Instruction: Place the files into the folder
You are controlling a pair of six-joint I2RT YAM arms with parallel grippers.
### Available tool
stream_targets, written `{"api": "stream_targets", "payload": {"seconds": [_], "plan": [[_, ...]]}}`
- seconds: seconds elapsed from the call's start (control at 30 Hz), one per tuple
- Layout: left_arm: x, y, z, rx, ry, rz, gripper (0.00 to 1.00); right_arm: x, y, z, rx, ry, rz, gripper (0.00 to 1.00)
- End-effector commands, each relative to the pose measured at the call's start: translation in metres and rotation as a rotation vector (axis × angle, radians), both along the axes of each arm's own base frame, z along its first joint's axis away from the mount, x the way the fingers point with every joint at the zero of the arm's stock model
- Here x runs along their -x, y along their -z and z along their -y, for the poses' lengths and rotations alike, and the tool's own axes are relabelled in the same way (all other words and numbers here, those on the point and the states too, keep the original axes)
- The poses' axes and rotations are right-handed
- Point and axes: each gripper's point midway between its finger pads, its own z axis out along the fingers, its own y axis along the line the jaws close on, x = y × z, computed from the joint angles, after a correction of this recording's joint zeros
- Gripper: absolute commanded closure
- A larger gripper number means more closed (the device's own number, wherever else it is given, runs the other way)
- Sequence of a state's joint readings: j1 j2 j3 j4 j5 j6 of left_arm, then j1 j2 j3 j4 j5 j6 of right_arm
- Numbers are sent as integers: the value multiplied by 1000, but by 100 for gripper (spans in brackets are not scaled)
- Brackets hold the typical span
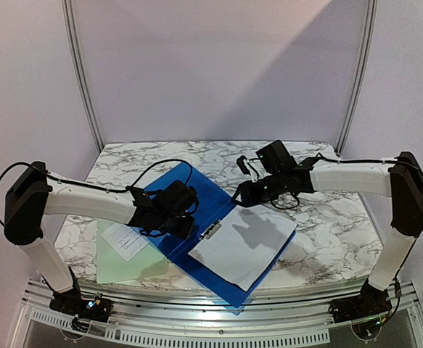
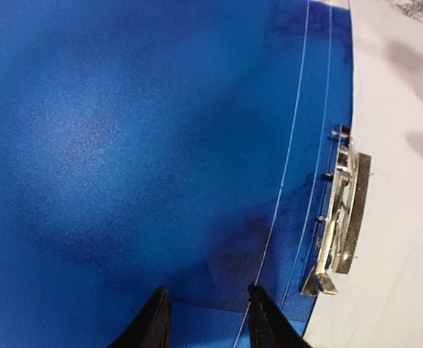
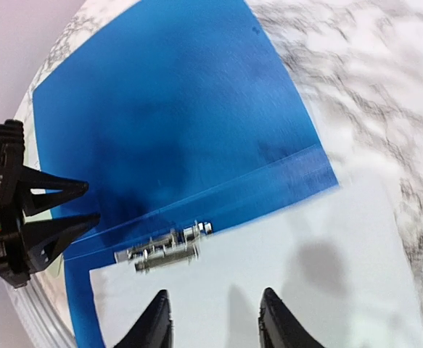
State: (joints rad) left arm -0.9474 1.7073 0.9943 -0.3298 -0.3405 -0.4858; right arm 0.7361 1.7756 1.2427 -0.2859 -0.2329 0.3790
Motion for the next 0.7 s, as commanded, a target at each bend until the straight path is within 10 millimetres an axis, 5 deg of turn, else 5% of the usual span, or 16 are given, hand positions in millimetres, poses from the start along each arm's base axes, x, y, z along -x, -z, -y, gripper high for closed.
{"api": "stream_targets", "payload": {"seconds": [0.0,0.5,0.67], "plan": [[-7,-7,-3,36,9,25,63,18,2,34,22,63,-27,53],[-17,20,-29,47,-23,-9,64,69,13,118,-11,288,-155,3],[-15,35,-36,46,-31,-37,65,80,17,137,-47,352,-206,1]]}}
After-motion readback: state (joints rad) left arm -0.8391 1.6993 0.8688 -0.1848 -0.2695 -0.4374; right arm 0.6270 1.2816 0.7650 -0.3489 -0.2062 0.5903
